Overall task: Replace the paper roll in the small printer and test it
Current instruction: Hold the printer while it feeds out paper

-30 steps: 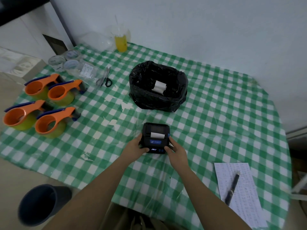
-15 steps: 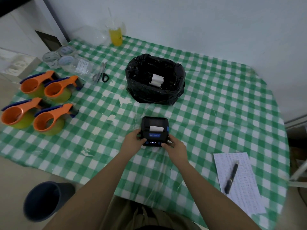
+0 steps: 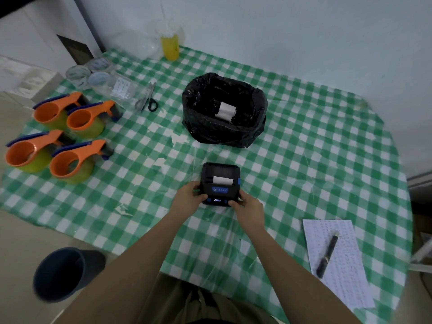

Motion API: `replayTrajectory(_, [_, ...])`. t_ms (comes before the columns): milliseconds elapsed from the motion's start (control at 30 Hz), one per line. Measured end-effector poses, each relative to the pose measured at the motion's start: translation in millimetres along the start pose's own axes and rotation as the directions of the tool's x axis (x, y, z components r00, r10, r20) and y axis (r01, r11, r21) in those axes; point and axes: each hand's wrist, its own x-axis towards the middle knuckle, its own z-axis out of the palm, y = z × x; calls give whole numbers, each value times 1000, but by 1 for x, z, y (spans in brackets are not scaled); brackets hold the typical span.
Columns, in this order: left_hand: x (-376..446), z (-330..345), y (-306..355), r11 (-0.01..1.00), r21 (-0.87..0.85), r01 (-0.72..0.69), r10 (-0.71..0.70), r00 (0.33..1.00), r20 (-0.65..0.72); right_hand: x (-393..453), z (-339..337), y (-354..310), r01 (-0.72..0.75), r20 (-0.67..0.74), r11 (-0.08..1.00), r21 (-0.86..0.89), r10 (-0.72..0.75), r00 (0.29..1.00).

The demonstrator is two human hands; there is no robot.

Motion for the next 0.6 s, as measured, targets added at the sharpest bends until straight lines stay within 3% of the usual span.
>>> replayTrajectory(600, [-1,-2,1,999,33,-1,1,1000,-8,1,2,2,-15,-11,997,-73,14,1000])
